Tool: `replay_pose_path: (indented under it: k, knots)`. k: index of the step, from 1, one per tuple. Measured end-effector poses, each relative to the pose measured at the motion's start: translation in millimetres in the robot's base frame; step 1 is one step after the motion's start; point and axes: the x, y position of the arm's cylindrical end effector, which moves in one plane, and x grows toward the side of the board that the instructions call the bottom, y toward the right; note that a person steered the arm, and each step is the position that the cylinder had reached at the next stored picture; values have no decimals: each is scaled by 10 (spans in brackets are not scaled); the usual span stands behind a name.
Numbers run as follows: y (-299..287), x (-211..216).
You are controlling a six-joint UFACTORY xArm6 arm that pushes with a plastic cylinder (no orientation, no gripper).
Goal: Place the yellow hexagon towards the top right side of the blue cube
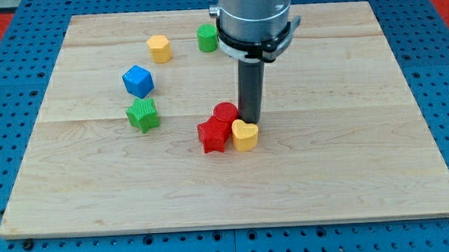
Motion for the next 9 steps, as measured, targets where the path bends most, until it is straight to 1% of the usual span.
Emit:
replay_pose_path:
  k: [1, 2, 3, 4, 5, 6, 7, 8, 9]
  knots:
    - [277, -420]
    - [-230, -792]
    - [-561, -1260]
    - [-892, -1627]
    - [-1014, -1923]
    - [-1624, -1875]
    - [-1825, -1544]
    - [-1466, -1437]
    - [-1617, -1610]
